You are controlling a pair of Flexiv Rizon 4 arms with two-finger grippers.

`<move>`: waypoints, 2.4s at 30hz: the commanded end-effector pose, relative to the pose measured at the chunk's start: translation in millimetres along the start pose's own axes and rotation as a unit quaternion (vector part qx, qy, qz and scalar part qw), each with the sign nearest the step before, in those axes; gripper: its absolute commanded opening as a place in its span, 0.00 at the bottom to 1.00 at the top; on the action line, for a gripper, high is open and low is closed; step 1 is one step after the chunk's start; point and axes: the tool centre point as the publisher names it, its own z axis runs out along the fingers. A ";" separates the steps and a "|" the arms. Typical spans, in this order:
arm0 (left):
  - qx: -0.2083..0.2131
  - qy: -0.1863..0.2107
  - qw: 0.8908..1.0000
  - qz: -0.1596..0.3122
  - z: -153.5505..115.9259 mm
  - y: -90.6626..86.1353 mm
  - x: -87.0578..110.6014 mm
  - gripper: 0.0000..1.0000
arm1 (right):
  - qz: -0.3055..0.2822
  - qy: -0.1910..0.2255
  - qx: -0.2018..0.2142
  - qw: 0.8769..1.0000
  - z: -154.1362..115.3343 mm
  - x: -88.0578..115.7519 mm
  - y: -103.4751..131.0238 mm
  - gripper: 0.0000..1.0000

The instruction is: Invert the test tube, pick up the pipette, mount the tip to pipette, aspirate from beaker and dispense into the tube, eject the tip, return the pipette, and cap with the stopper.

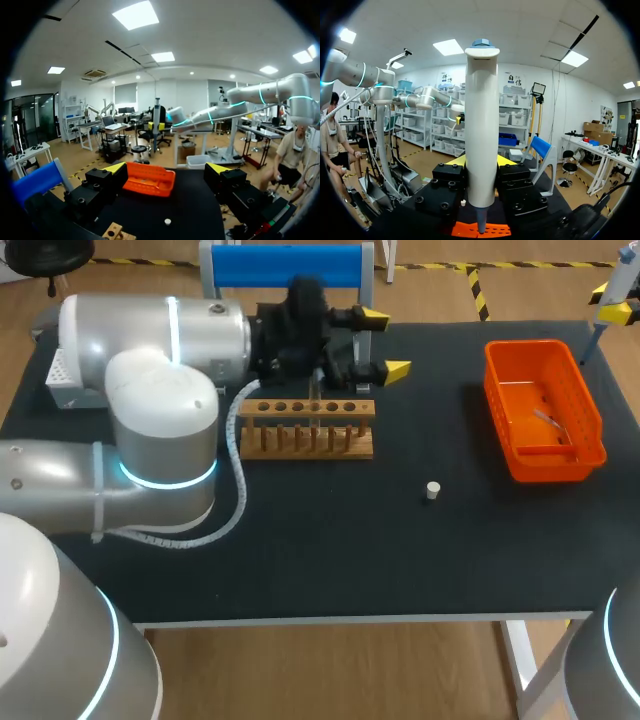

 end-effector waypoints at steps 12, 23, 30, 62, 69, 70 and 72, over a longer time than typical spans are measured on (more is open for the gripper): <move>0.058 -0.013 0.998 0.012 -46.9 17.6 -5.1 1.00 | 0.000 0.002 0.001 1.000 -1.6 -0.6 0.5 0.00; 0.054 -0.006 0.999 -0.001 -44.4 18.5 -3.4 1.00 | 0.000 0.002 0.001 1.000 -1.6 -0.6 0.5 0.00; 0.048 -0.006 0.999 -0.010 -43.0 19.0 -3.7 1.00 | 0.000 0.002 0.001 1.000 -1.6 -0.6 0.5 0.00; 0.033 0.001 0.999 -0.025 -40.6 18.0 -4.4 1.00 | -0.001 -0.019 0.006 1.000 13.2 16.4 6.3 0.00; 0.033 0.001 0.999 -0.025 -40.6 18.0 -4.4 1.00 | 0.000 -0.027 0.010 1.000 55.7 46.1 14.0 0.00; 0.033 0.001 0.999 -0.025 -40.6 18.0 -4.4 1.00 | 0.001 -0.026 0.010 1.000 62.5 49.8 14.5 0.00; 0.033 0.001 0.999 -0.025 -40.6 18.0 -4.4 1.00 | 0.005 -0.022 0.009 1.000 80.0 57.8 15.3 0.00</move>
